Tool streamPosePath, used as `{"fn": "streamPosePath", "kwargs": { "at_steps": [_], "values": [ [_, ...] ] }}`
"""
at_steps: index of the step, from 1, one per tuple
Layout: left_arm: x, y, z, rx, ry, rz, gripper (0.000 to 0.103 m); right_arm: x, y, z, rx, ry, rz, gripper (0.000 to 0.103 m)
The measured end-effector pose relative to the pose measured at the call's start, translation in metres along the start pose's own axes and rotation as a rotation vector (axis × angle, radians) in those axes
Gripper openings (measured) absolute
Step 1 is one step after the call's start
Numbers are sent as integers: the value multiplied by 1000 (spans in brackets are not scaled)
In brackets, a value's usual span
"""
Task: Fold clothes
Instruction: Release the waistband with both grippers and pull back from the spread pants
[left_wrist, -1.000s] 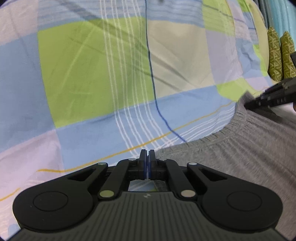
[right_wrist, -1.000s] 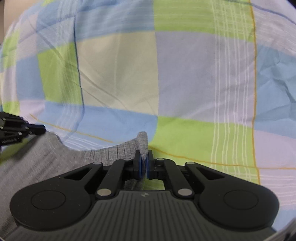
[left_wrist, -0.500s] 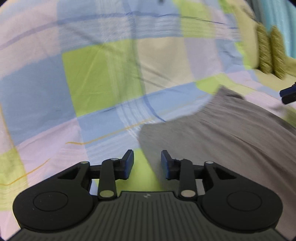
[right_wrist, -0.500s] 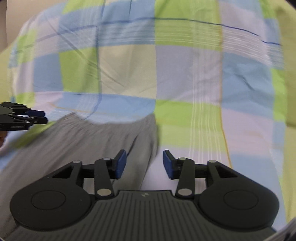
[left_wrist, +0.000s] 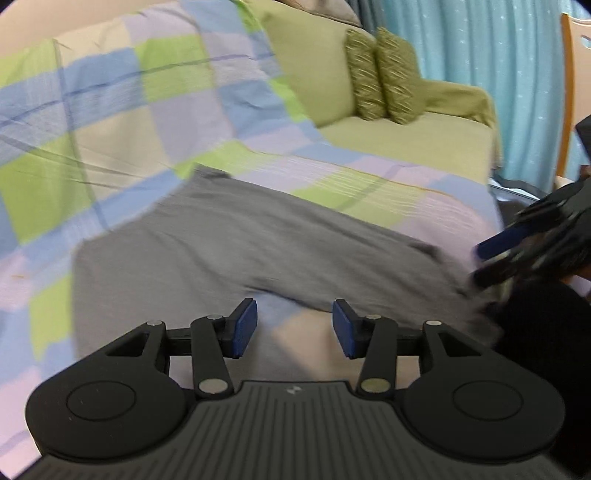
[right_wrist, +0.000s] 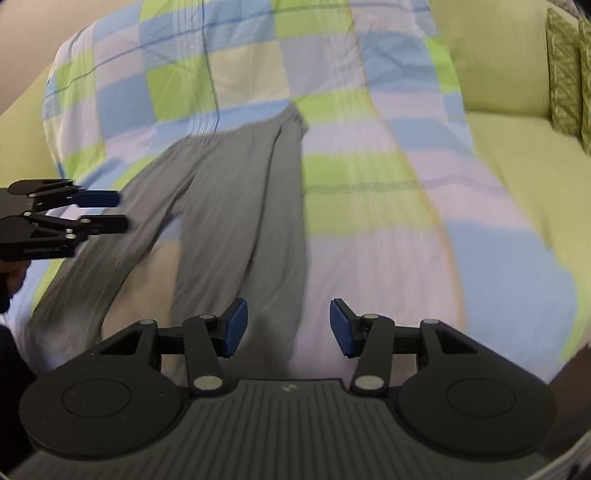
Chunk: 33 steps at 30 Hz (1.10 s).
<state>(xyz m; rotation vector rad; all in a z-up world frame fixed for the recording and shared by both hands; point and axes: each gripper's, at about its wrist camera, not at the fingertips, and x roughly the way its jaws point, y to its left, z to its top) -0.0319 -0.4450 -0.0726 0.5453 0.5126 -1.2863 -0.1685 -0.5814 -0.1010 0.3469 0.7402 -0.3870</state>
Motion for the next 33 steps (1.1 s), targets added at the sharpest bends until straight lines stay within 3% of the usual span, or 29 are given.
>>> {"fn": "streamPosePath", "kwargs": {
  "at_steps": [2,4,5,13,16,17,20,25,26,27,28,29,30,33],
  "values": [
    [2,-18,-1,4,17,-27,51,5,6,-7,-38,12,-23,42],
    [5,-31,-1,27,37,-49,51,5,3,-10,-39,15,-26,20],
    [6,-37,-2,48,45,-58,51,3,-1,-10,-22,11,-23,1],
    [25,-63,-8,101,89,-114,51,-31,-77,-10,230,-75,-114,0],
    [28,-68,-9,113,91,-112,52,-33,-89,-15,268,-77,-86,0],
    [28,-67,-9,112,92,-114,52,-33,-89,-16,272,-79,-64,5],
    [26,-62,-7,81,82,-126,51,-29,-77,-17,232,-96,13,45],
    [33,-52,-1,-8,98,-146,51,-8,-61,-15,175,-66,22,39],
    [39,-53,-1,-4,118,-143,49,-2,-62,-15,183,-50,21,21],
    [42,-54,-1,1,130,-142,39,-1,-63,-16,188,-41,20,4],
    [42,-55,1,5,128,-143,21,-1,-64,-18,190,-36,16,3],
    [41,-57,2,9,127,-144,14,-2,-66,-20,191,-32,13,1],
    [40,-58,3,15,125,-141,8,-6,-67,-19,195,-38,14,1],
    [34,-58,0,15,126,-140,6,-24,-74,-20,192,-82,-44,0]
  ]
}}
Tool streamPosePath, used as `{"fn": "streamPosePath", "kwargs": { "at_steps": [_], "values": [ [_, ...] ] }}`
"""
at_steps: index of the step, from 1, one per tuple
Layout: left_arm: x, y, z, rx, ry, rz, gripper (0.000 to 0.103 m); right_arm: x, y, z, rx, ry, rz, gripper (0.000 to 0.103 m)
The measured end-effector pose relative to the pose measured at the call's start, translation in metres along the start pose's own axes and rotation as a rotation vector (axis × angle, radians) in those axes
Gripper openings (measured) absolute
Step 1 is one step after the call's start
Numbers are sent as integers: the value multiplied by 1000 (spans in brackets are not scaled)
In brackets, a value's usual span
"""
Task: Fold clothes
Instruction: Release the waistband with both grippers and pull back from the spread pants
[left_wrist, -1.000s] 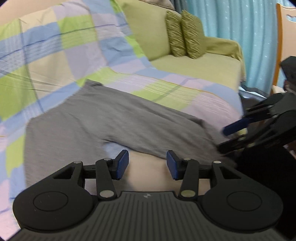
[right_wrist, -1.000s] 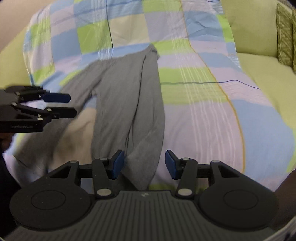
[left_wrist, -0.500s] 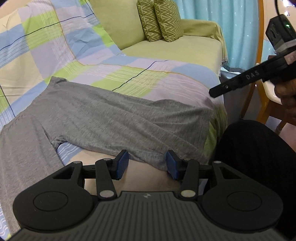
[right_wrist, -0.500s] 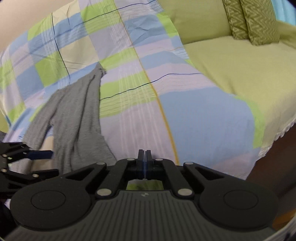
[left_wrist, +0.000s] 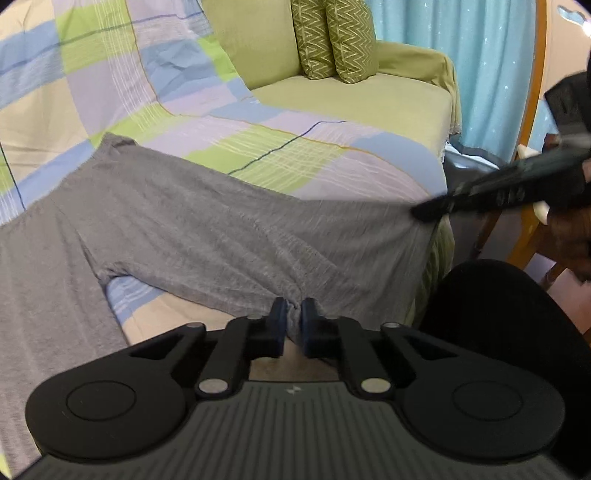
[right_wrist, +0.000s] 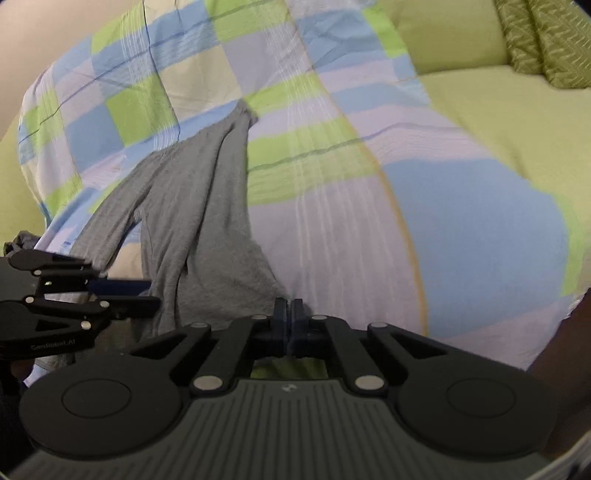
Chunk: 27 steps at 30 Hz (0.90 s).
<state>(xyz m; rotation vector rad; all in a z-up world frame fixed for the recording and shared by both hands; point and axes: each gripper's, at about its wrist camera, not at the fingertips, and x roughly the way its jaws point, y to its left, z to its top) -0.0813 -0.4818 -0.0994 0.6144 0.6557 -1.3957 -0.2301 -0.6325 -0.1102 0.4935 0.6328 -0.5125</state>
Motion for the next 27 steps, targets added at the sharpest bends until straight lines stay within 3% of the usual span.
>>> {"fn": "streamPosePath", "kwargs": {
  "at_steps": [10,16,18,23,25,27],
  "values": [
    [-10,5,-13,-28,34,-23,4,-1,-12,-7,48,-12,-71,0],
    [-20,10,-10,-72,-29,-6,5,-2,-24,-10,85,-9,-140,0],
    [-26,16,-11,-72,-42,19,6,-2,-27,-10,105,-5,-148,2],
    [-70,49,-33,-54,-38,186,12,-23,-11,-10,39,-90,-200,8],
    [-86,60,-42,-67,-31,235,28,-30,6,-10,-16,-116,-145,11],
    [-107,76,-58,-95,-16,287,32,-30,34,-12,-92,-108,-55,22]
  ]
}}
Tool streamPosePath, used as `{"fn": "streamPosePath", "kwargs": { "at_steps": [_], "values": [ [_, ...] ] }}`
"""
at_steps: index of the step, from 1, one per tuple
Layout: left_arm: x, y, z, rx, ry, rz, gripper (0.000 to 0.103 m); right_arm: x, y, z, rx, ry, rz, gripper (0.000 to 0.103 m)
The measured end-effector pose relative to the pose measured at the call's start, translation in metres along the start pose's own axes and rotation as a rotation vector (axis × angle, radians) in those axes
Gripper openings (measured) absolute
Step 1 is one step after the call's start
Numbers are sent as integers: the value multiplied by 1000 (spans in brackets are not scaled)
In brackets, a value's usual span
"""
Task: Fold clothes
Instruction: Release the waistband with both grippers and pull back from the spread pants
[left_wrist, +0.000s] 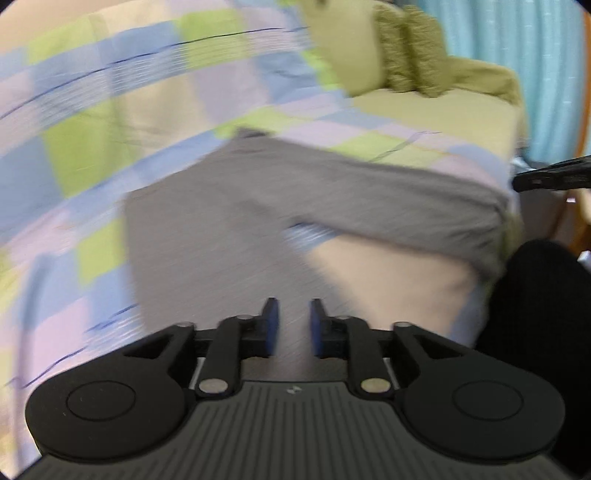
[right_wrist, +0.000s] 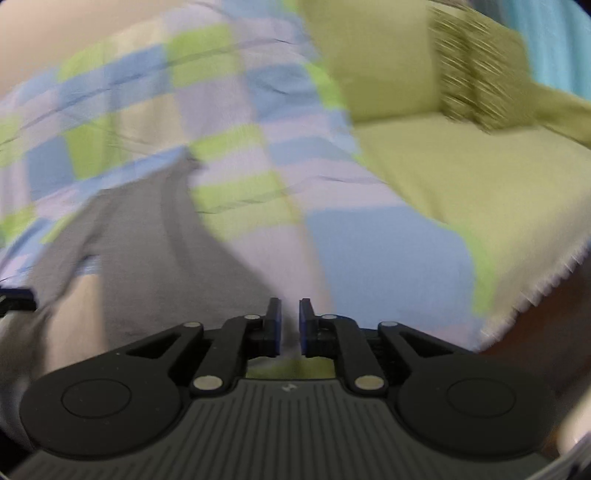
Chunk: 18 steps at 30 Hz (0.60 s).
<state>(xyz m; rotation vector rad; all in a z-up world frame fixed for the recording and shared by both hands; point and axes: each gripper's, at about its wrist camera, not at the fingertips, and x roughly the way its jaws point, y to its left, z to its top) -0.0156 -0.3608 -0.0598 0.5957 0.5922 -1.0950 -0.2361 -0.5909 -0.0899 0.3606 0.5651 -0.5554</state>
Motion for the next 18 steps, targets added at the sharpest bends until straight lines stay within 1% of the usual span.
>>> {"fn": "streamPosePath", "kwargs": {
  "at_steps": [2,3,5,6,8,9,10,11,12,13,14,15,16,18],
  "values": [
    [-12,21,-14,-35,35,32,32,3,30,-2,-77,23,102,28],
    [-17,32,-22,-55,54,43,32,3,40,-3,-100,27,129,28],
    [-23,47,-38,-94,83,47,32,9,80,-9,-187,58,225,29],
    [-24,52,-45,-114,96,42,32,13,97,-13,-220,78,264,31],
    [-23,59,-55,-162,107,9,32,17,121,-18,-253,102,309,35],
    [-23,62,-59,-185,109,-9,36,20,132,-20,-262,114,329,36],
    [-22,64,-63,-209,107,-35,42,22,141,-22,-266,122,341,37],
    [-20,66,-67,-232,100,-68,43,24,149,-24,-269,130,353,40],
    [-19,66,-70,-242,95,-83,43,24,154,-24,-271,136,357,42],
    [-17,66,-71,-236,95,-84,42,28,162,-25,-276,150,365,43],
    [-15,65,-72,-226,95,-83,38,31,167,-25,-280,159,371,43],
    [-15,66,-73,-228,92,-81,15,35,172,-25,-284,168,374,43],
    [-15,67,-73,-231,89,-80,0,38,177,-25,-285,176,376,43],
    [-16,68,-74,-235,82,-75,0,44,184,-24,-282,188,379,43]
  ]
}}
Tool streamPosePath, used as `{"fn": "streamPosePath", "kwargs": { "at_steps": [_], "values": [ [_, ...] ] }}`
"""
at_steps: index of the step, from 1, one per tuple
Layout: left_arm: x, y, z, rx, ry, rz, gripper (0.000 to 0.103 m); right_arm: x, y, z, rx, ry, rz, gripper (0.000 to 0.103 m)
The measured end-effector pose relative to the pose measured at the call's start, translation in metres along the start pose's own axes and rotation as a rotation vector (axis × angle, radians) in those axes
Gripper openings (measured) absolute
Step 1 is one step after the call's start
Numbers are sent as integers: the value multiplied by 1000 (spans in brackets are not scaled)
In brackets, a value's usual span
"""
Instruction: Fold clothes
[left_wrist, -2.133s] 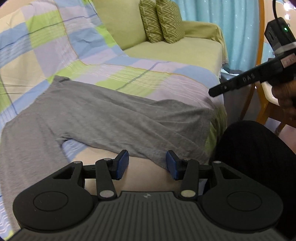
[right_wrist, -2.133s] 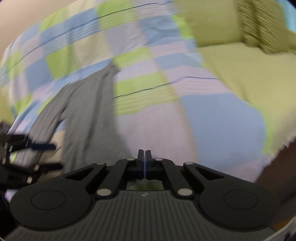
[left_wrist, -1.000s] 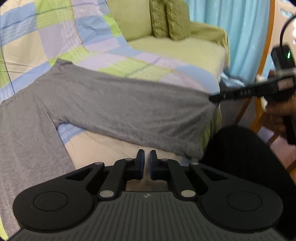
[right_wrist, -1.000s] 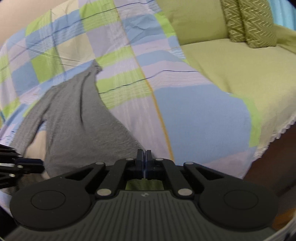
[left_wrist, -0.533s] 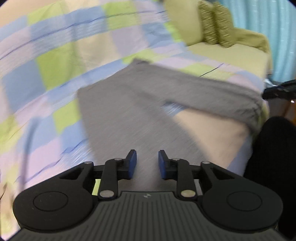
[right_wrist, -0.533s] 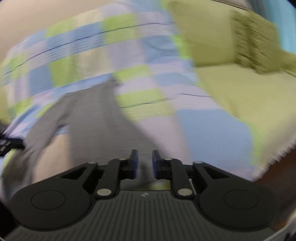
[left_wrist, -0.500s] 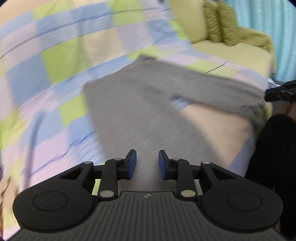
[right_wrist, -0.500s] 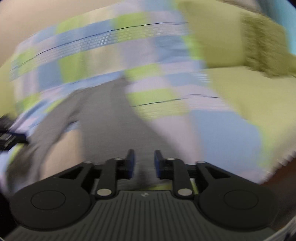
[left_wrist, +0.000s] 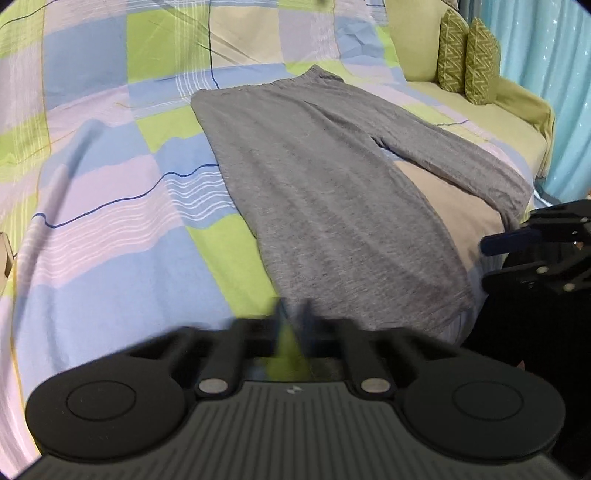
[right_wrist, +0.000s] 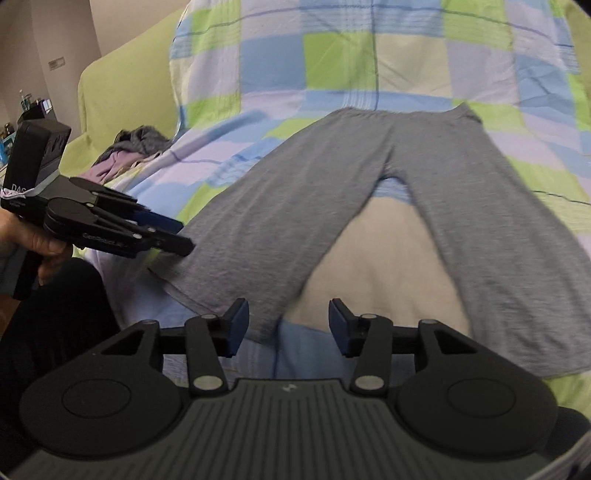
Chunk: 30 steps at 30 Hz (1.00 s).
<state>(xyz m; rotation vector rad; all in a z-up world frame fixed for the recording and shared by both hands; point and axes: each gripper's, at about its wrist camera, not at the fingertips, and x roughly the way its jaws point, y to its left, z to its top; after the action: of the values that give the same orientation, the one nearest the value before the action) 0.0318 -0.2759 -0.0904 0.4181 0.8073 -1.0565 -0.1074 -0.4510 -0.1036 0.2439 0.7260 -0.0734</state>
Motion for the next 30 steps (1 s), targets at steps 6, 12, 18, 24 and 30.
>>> {"fn": "streamPosePath", "kwargs": {
  "at_steps": [6,12,18,24,30],
  "values": [
    [-12,14,-10,-31,-16,16,0,20,16,5,-16,41,39,43],
    [-14,13,-6,-8,6,-18,0,14,23,7,-59,46,-59,46],
    [-38,42,8,92,-41,45,12,2,66,21,-269,0,-48,49],
    [-61,63,15,158,-82,102,29,40,144,16,-565,14,-10,49],
    [-64,74,7,170,-96,76,30,81,186,3,-762,37,-102,49]
  ]
}}
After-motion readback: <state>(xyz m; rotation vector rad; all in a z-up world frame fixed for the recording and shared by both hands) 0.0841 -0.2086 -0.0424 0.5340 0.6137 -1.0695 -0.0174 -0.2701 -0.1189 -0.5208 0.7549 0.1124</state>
